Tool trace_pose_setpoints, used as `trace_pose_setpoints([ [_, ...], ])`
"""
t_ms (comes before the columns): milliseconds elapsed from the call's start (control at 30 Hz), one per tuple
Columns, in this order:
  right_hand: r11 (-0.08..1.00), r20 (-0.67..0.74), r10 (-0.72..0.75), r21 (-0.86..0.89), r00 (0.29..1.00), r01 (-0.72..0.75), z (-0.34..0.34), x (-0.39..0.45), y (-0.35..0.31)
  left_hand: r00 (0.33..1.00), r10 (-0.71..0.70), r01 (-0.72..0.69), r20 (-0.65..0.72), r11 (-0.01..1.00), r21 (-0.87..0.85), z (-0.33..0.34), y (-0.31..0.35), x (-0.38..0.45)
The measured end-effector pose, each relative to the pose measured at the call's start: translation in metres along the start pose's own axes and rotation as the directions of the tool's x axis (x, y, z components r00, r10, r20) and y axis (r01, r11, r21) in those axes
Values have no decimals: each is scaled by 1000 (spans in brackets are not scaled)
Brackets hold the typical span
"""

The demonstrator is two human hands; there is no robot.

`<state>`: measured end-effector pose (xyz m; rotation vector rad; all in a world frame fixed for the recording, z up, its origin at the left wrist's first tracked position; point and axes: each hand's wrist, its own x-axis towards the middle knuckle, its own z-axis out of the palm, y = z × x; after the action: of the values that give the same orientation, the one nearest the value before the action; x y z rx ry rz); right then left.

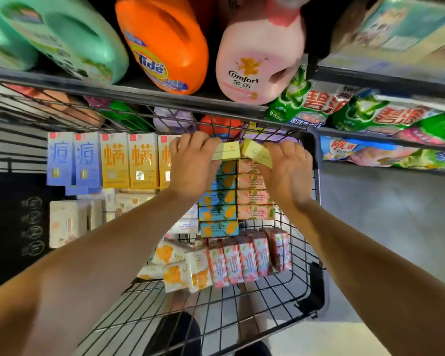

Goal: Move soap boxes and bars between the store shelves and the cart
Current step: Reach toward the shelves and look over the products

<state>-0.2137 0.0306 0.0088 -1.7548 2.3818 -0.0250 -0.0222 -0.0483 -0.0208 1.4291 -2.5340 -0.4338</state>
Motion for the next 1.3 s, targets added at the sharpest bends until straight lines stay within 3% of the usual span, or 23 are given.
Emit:
trace_pose_setpoints([
  [267, 889, 29, 264, 380, 964, -255, -84, -56, 2, 995, -98, 95, -5, 976, -195, -72, 56, -27],
  [533, 807, -132, 316, 558, 939, -193, -184, -135, 64, 995, 43, -73, -94, 939, -337, -167, 166, -45],
  [833, 704, -321, 444, 703, 837, -103, -287, -260, 221, 950, 230, -289, -211, 902, -320, -226, 370, -77],
  [1067, 781, -501, 392, 624, 772, 9, -384, -338, 345, 873, 351, -447, -340, 855, -265, -278, 539, -91],
  [1300, 846, -648, 381, 532, 659, 33, -468, -365, 425, 784, 420, -550, -458, 812, -195, -324, 654, -74],
])
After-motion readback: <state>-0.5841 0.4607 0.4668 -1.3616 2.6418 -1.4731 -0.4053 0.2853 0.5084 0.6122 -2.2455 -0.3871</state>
